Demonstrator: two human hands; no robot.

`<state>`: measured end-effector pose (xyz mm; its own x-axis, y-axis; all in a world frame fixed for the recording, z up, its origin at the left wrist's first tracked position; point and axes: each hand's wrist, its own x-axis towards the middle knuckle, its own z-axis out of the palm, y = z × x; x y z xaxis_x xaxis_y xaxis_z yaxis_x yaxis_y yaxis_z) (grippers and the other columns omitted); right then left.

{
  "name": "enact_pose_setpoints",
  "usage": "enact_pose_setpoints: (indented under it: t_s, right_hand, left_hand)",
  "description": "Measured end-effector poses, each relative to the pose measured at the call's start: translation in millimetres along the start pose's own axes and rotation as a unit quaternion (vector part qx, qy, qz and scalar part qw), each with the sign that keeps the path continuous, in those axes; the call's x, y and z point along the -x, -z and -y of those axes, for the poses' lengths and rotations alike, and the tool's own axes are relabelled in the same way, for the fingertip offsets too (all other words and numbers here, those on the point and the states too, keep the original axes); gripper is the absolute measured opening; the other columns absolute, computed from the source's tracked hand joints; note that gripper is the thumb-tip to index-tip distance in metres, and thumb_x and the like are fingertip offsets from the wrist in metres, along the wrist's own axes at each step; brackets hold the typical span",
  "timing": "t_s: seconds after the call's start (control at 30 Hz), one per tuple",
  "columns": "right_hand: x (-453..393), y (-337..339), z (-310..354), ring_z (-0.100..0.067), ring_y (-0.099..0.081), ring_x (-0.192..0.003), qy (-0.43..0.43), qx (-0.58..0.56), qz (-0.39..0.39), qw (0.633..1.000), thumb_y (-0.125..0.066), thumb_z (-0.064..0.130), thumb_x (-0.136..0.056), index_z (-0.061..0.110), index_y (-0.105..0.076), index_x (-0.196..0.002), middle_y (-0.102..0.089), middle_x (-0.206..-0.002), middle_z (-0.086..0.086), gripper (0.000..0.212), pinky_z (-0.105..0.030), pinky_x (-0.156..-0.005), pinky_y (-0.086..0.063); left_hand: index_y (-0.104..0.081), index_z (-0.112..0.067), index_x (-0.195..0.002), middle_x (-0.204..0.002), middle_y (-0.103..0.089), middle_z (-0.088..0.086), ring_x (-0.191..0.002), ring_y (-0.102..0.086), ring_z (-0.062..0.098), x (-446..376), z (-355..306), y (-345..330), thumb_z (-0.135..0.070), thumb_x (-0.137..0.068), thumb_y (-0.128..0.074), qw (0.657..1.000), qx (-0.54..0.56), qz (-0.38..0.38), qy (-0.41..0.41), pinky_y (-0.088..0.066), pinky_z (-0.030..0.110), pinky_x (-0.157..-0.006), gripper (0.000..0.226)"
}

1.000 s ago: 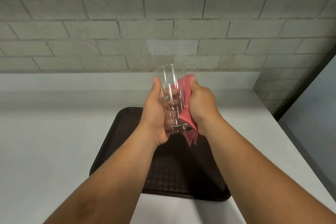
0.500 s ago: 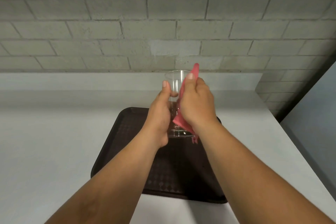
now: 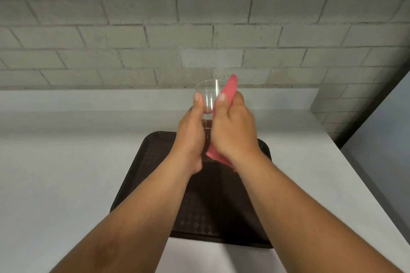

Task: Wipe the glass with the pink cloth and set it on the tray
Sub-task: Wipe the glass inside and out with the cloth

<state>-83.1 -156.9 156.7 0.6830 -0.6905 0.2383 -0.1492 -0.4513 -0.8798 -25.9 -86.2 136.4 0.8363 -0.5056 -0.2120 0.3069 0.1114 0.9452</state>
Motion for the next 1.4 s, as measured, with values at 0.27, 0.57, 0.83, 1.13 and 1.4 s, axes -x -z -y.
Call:
enact_pose_setpoints:
  t_s: [0.27, 0.57, 0.83, 1.13, 1.4]
  right_hand:
    - [-3, 7, -25, -0.028, -0.079, -0.081, -0.208, -0.239, 0.075, 0.946, -0.031, 0.056, -0.105, 0.017, -0.076, -0.093, -0.082, -0.082, -0.007, 0.061, -0.046, -0.081, -0.063]
    - [11, -1, -21, 0.002, -0.059, -0.091, -0.052, -0.054, -0.008, 0.997, -0.022, 0.05, -0.108, 0.02, -0.06, -0.133, -0.06, -0.106, 0.01, 0.054, -0.011, -0.073, -0.038]
    - [33, -7, -12, -0.025, -0.006, -0.16, 0.038, 0.108, 0.082, 0.99, -0.03, 0.04, -0.108, 0.008, 0.003, -0.163, -0.003, -0.175, -0.011, 0.072, -0.037, -0.129, -0.01]
    - [-20, 16, 4, -0.03, -0.07, -0.1, -0.092, -0.082, 0.037, 0.992, -0.024, 0.058, -0.105, 0.01, -0.069, -0.103, -0.074, -0.099, -0.011, 0.066, -0.046, -0.093, -0.054]
    - [31, -4, -15, -0.021, -0.058, -0.131, -0.033, -0.022, 0.064, 0.997, -0.023, 0.053, -0.105, 0.023, -0.045, -0.151, -0.06, -0.144, -0.005, 0.059, -0.039, -0.106, -0.048]
  left_hand:
    - [-0.071, -0.01, -0.114, -0.075, -0.08, 0.008, -0.055, -0.075, 0.022, -3, -2, 2, -0.082, -0.094, -0.046, 0.998, 0.043, -0.012, 0.034, -0.059, 0.032, -0.05, 0.079]
    - [-0.06, -0.017, -0.136, -0.1, -0.076, 0.019, -0.089, -0.081, 0.018, -1, 7, -9, -0.082, -0.094, -0.045, 0.998, -0.054, -0.019, 0.019, -0.059, 0.03, -0.059, 0.079]
    - [-0.067, -0.006, -0.141, -0.137, -0.074, 0.023, -0.129, -0.071, 0.036, -5, 3, -4, -0.075, -0.101, -0.042, 0.997, 0.045, 0.018, 0.055, -0.048, 0.051, -0.119, 0.083]
    - [-0.081, -0.016, -0.104, -0.095, -0.085, 0.015, -0.084, -0.084, 0.029, -5, 13, 1, -0.074, -0.101, -0.041, 0.992, 0.101, 0.072, 0.009, -0.066, 0.039, -0.064, 0.07]
    - [-0.066, -0.008, -0.11, -0.078, -0.074, 0.005, -0.052, -0.07, 0.012, -12, 9, 2, -0.076, -0.1, -0.043, 0.999, 0.03, -0.02, 0.014, -0.054, 0.023, -0.046, 0.073]
